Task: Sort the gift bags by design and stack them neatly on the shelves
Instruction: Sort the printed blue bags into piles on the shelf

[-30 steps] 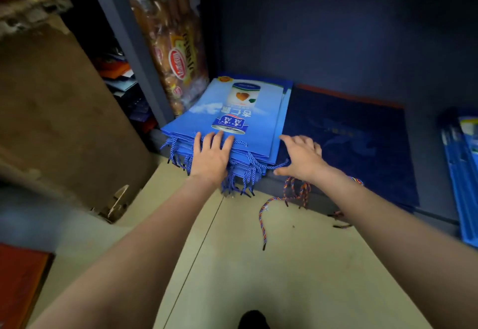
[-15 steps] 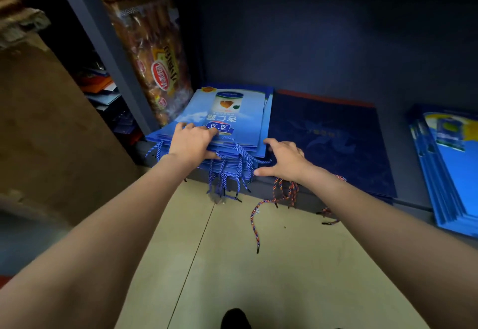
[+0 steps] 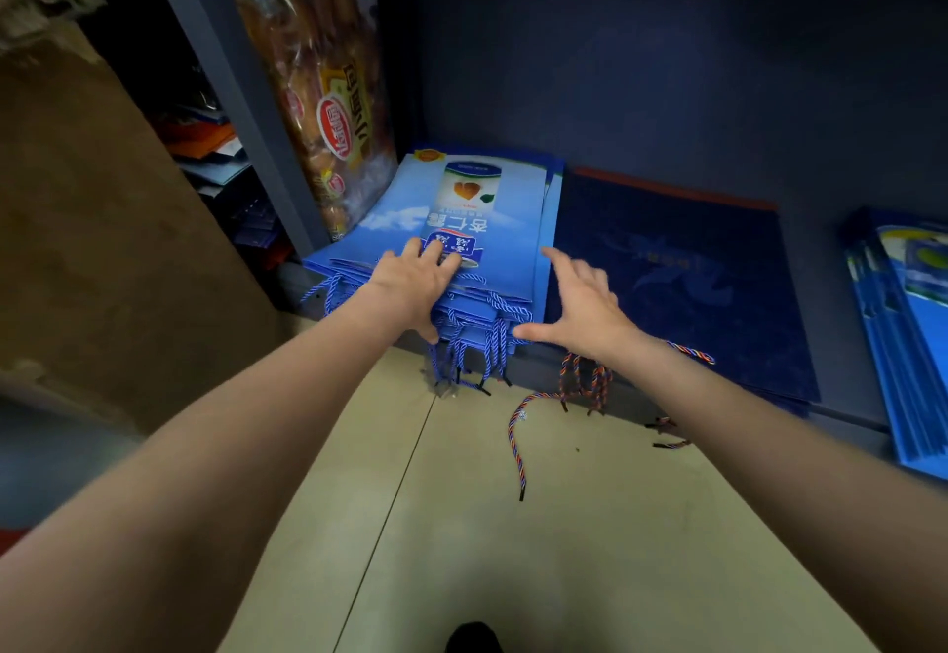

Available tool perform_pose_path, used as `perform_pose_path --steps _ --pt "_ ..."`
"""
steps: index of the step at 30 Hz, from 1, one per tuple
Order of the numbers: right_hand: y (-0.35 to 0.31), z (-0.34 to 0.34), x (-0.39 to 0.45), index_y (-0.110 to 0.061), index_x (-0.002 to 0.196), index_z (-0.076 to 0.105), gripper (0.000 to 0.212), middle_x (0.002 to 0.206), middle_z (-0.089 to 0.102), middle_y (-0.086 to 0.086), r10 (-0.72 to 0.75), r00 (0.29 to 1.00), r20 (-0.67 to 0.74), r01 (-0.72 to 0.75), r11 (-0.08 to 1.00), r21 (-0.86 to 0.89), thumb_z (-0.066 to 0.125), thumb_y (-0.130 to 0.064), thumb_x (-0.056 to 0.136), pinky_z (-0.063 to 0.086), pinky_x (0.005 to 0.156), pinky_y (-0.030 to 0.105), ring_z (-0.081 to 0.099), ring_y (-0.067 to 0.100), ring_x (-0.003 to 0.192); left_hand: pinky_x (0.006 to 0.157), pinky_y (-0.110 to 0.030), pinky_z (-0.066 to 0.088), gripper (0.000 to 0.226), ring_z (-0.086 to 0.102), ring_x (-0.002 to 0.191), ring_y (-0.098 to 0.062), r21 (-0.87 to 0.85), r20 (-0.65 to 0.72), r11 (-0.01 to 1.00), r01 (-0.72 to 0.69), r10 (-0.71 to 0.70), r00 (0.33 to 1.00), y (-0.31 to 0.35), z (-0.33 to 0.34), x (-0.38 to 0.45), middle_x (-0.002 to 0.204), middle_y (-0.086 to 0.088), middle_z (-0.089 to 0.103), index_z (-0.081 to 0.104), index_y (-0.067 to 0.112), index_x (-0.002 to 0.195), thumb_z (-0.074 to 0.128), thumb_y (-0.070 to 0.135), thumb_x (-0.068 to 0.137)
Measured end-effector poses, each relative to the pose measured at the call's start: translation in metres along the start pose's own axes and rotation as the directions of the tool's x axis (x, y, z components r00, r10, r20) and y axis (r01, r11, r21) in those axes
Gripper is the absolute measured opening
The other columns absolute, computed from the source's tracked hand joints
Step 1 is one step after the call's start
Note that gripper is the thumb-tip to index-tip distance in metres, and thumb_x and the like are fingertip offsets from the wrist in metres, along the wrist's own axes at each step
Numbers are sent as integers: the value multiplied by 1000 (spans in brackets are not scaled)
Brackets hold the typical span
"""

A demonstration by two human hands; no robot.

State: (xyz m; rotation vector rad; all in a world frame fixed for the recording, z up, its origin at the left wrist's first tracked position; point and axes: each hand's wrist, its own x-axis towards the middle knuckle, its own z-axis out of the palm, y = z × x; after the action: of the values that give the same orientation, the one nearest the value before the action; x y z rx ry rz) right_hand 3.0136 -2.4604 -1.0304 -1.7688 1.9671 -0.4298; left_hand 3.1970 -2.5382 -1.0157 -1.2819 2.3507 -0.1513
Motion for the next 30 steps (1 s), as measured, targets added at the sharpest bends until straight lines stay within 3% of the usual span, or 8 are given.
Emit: perform_pose_path --steps 4,8,12,18,21,26,28,30 --pt "-7 13 -1 -25 148 9 104 150 15 8 -83 984 158 122 959 -257 73 -50 70 13 112 45 8 26 139 106 -41 25 101 26 132 -28 161 -204 986 -40 73 976 0 23 -5 147 -6 21 5 21 147 67 55 75" --pt "-11 21 5 -26 146 13 95 146 20 9 -123 991 57 136 918 -371 71 -45 74 14 112 46 19 30 134 101 -39 29 78 38 126 -26 69 -329 993 -100 118 937 -24 19 -7 141 -2 36 23 24 144 61 47 79" --pt "-16 -11 19 -29 138 31 75 133 39 6 -202 979 -25 192 957 -217 70 -34 75 23 103 42 36 30 120 79 -36 45 74 51 115 -26 -56 -293 983 -174 150 944 -51 -15 2 133 2 49 33 26 139 66 48 76" --pt "-16 -30 25 -22 136 38 67 131 48 5 -206 975 -88 190 968 -165 70 -34 78 28 100 43 42 29 118 83 -38 47 72 57 108 -29 -177 -325 970 -165 100 940 -60 -23 8 125 -2 60 41 28 136 71 47 74" --pt "-8 -16 19 -23 136 37 69 135 43 5 -168 984 -58 158 976 -147 71 -37 78 27 101 42 37 28 122 84 -38 48 71 52 115 -26 -170 -316 968 -184 123 941 -55 -13 9 131 2 53 40 28 136 71 46 74" --pt "14 -1 13 -22 145 26 91 149 26 2 -148 949 280 171 983 -59 77 -36 72 27 112 37 29 22 136 95 -38 36 82 33 123 -26 -13 -193 991 -130 125 973 -32 18 7 137 -2 31 24 26 140 70 47 75" --pt "22 -4 12 -22 147 18 96 154 17 0 -142 950 279 182 976 -122 76 -38 73 20 115 38 21 21 140 99 -37 32 85 31 124 -26 15 -229 996 -87 88 969 -27 27 5 139 -2 28 19 25 142 68 48 76" --pt "35 -7 7 -20 149 7 103 157 6 1 -82 967 243 158 936 -314 74 -43 74 10 117 40 10 22 143 102 -39 28 89 28 126 -27 32 -251 997 -63 69 965 -22 28 1 142 -4 25 14 26 144 67 49 77"
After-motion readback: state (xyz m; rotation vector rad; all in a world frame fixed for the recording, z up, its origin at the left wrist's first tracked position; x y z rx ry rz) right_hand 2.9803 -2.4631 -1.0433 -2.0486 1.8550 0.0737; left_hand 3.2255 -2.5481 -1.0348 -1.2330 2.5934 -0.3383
